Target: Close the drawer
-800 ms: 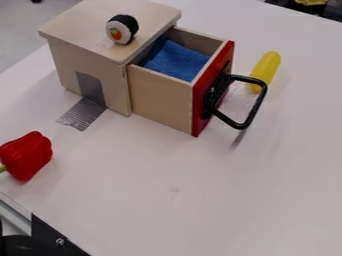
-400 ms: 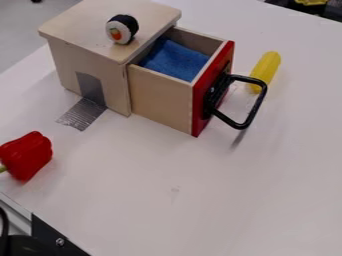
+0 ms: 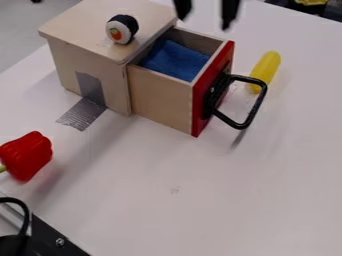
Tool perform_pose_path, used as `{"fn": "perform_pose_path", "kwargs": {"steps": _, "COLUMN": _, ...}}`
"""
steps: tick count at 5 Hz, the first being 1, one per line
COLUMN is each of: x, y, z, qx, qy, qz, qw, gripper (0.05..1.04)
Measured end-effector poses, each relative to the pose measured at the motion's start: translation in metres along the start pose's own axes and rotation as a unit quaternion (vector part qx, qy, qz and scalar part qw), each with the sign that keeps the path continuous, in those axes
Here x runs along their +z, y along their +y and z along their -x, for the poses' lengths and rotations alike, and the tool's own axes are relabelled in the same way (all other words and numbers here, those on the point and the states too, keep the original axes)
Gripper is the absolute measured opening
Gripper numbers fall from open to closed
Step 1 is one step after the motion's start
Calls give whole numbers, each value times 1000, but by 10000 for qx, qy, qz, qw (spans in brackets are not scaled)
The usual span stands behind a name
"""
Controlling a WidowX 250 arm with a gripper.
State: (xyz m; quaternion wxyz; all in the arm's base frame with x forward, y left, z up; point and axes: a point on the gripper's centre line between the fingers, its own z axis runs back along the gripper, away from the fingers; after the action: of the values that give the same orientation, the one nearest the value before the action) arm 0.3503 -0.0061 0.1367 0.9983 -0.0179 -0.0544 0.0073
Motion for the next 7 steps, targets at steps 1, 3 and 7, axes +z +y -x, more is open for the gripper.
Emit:
{"fn": "perform_pose_path", "kwargs": {"steps": 1, "x": -29, "y": -26, "z": -7, "qx": -39, "qy": 27, "qz": 315, "qw": 9995, "gripper": 999}}
{"fn": "perform_pose_path", "kwargs": {"steps": 3, "x": -62, "y": -36, "z": -10, "qx": 127, "qy": 198, "qz": 432, "qw": 9988, "gripper": 999}}
{"fn": "perform_pose_path", "kwargs": {"steps": 7, "x": -91, "y": -45, "z": -5, "qx": 104, "qy": 581, "qz": 248, "qw": 9979, "gripper": 999}}
